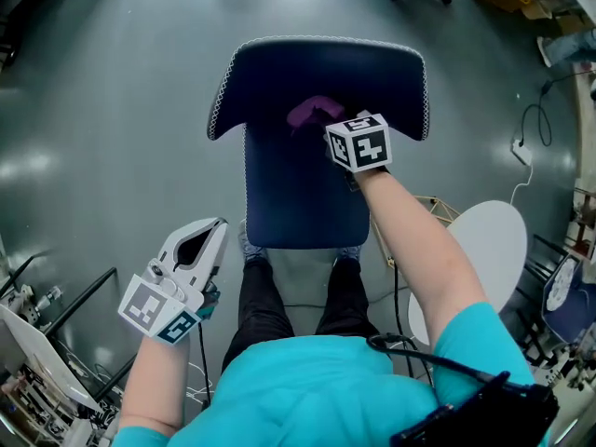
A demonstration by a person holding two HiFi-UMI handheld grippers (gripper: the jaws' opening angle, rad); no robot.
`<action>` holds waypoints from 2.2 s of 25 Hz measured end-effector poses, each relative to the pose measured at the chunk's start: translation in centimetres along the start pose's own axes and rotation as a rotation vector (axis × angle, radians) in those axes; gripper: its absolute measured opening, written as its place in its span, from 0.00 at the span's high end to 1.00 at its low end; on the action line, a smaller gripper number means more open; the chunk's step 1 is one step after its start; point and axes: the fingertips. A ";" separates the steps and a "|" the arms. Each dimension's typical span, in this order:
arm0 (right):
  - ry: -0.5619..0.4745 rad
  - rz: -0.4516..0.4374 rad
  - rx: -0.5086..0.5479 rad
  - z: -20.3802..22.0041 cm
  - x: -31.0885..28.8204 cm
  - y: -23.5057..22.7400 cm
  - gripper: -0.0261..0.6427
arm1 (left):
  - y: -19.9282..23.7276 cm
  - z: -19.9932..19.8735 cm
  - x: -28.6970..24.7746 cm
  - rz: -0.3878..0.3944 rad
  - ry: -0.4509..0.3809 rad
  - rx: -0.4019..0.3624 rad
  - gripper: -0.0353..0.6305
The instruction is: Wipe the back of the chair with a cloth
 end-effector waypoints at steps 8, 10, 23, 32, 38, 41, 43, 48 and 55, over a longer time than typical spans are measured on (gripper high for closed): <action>-0.008 0.100 -0.109 2.6 3.2 -7.2 0.84 | -2.9 -0.4 -4.6 0.063 0.028 -0.016 0.94; -0.019 0.127 -0.138 3.3 4.1 -8.6 0.84 | -3.6 -0.4 -5.5 0.076 0.039 -0.023 0.94; -0.112 0.235 -0.411 6.9 10.4 -13.7 0.84 | -7.9 -0.6 -9.3 0.141 0.070 -0.063 0.94; -0.148 0.291 -0.477 9.3 14.9 -16.0 0.84 | -10.0 -0.1 -9.0 0.161 0.063 -0.073 0.94; -0.155 0.295 -0.479 9.7 17.2 -17.1 0.84 | -9.6 0.3 -8.1 0.141 0.045 -0.071 0.94; -0.161 0.220 -0.398 8.4 16.7 -14.4 0.84 | -8.5 0.4 -7.2 0.115 0.027 -0.063 0.94; -0.158 0.149 -0.329 7.4 15.4 -11.5 0.84 | -7.6 0.3 -6.3 0.100 0.015 -0.059 0.94; -0.120 -0.046 -0.221 5.8 10.0 -3.1 0.84 | -5.1 0.4 -3.1 0.059 -0.012 -0.044 0.94; -0.043 -0.210 -0.064 5.0 1.0 6.6 0.84 | 0.0 1.8 2.3 -0.020 -0.032 -0.013 0.94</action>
Point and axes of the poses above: the fingertips, and each gripper's own axes: x backward along the fingers, y to its left, z out of its underside, and after that the axes turned 6 degrees about z, right-handed
